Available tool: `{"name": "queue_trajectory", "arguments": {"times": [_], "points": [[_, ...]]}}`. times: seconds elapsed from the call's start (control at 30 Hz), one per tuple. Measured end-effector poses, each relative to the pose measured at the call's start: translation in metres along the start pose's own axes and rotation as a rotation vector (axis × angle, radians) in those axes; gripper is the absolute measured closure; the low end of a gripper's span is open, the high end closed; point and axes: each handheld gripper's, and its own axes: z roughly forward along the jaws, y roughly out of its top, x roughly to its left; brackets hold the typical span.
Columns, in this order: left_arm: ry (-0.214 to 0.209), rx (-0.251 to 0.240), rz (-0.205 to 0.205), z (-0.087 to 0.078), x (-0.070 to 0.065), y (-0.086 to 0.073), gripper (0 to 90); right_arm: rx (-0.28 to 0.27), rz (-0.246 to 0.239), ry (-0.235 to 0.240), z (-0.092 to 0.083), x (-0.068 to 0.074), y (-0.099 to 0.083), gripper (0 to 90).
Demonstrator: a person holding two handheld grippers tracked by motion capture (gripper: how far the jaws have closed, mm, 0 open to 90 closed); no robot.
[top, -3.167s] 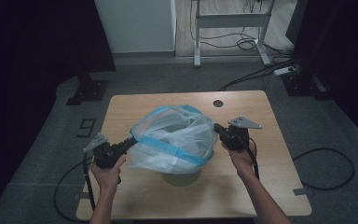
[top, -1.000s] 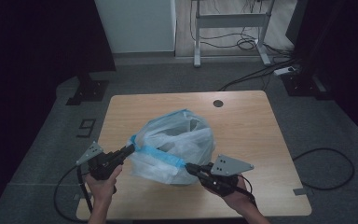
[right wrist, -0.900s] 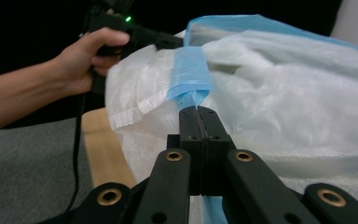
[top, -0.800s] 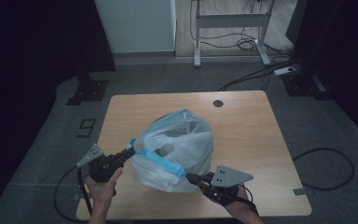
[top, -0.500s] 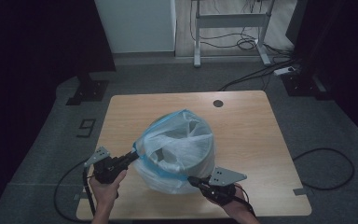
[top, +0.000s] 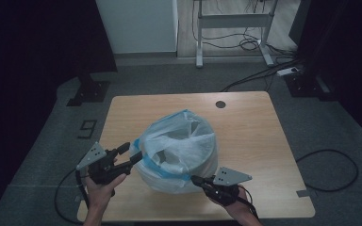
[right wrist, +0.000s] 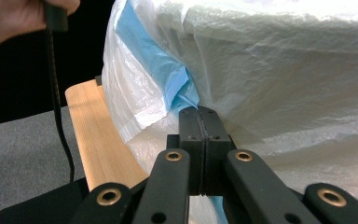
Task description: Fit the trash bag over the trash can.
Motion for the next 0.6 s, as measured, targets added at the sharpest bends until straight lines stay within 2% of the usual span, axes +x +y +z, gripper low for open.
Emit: {"name": "queue_trajectory", "arguments": {"times": [0.1, 0.2, 0.27, 0.3, 0.33, 0.43, 0.53, 0.6], "points": [[0.015, 0.022, 0.014, 0.009, 0.003, 0.012, 33.5, 0.003, 0.004, 0.0, 0.001, 0.0, -0.001, 88.4], [0.024, 0.055, 0.031, 0.025, 0.008, 0.024, 35.5, 0.002, 0.005, 0.003, 0.002, 0.0, -0.001, 88.2], [0.005, 0.081, 0.039, 0.034, 0.014, 0.029, 43.4, 0.004, 0.001, 0.002, 0.002, 0.0, -0.001, 88.0], [-0.002, 0.099, 0.038, 0.039, 0.018, 0.031, 50.7, 0.002, 0.001, 0.001, 0.002, 0.0, 0.0, 88.0], [0.004, 0.124, 0.033, 0.046, 0.023, 0.033, 55.5, -0.001, 0.004, 0.001, 0.002, 0.0, 0.0, 88.0], [-0.013, 0.157, 0.009, 0.056, 0.033, 0.033, 73.2, -0.011, 0.003, 0.004, 0.002, 0.002, -0.001, 88.0], [0.009, 0.163, 0.03, 0.06, 0.035, 0.032, 89.1, -0.014, 0.003, 0.007, 0.001, 0.003, -0.003, 88.0], [0.025, 0.162, 0.028, 0.062, 0.036, 0.032, 90.0, -0.017, 0.003, 0.007, -0.001, 0.003, -0.004, 88.0]]}}
